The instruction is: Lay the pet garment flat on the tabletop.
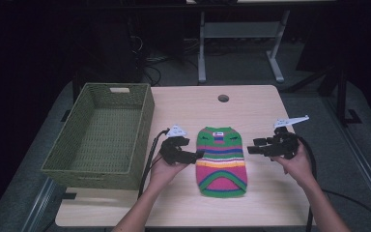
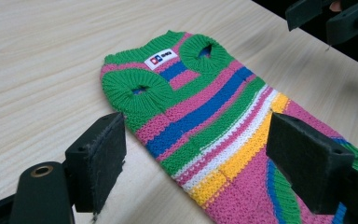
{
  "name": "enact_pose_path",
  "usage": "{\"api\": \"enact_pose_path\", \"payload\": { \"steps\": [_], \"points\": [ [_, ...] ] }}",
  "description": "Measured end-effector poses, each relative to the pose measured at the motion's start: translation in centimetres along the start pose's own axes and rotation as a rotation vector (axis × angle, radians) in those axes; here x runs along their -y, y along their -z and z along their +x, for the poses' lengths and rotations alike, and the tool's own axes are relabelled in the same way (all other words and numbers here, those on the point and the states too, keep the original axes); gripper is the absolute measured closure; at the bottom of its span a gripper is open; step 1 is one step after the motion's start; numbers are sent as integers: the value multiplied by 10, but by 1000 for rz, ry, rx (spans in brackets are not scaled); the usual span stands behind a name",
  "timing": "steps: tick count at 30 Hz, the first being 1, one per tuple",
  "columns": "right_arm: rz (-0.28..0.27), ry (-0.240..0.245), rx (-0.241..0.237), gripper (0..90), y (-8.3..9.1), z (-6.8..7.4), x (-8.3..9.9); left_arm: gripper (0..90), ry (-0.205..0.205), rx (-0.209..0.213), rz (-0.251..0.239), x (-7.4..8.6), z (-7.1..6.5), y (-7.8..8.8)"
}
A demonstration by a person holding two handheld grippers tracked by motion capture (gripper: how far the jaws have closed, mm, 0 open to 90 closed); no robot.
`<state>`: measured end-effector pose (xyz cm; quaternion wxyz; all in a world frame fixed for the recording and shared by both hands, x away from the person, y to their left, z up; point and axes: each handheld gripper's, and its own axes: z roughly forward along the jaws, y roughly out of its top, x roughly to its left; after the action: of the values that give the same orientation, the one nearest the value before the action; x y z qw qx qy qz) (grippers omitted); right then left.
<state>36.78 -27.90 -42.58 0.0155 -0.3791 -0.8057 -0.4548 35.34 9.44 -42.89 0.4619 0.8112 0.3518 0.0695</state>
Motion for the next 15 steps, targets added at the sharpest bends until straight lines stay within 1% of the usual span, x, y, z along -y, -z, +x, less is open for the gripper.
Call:
{"api": "enact_pose_path", "payload": {
  "steps": [1,3,5,7,8,10,13,15],
  "points": [
    [2,0,0,371,0,1,1,198,-7,4,-8,1,-1,3],
    [9,4,-1,367,1,3,2,198,-6,8,-8,2,-2,5],
    [14,6,-2,363,1,4,4,198,-7,10,-5,4,-2,7],
    [18,-3,-4,359,3,6,6,198,-6,12,-3,7,-2,9],
    [17,7,-4,358,3,5,7,197,-7,12,0,9,-2,10],
    [19,3,-8,354,5,7,9,197,-8,14,3,12,-1,12],
    [18,8,-12,351,8,6,12,197,5,17,0,16,-1,14],
    [18,7,-10,352,10,7,14,198,-5,17,3,17,0,15]
  ]
}}
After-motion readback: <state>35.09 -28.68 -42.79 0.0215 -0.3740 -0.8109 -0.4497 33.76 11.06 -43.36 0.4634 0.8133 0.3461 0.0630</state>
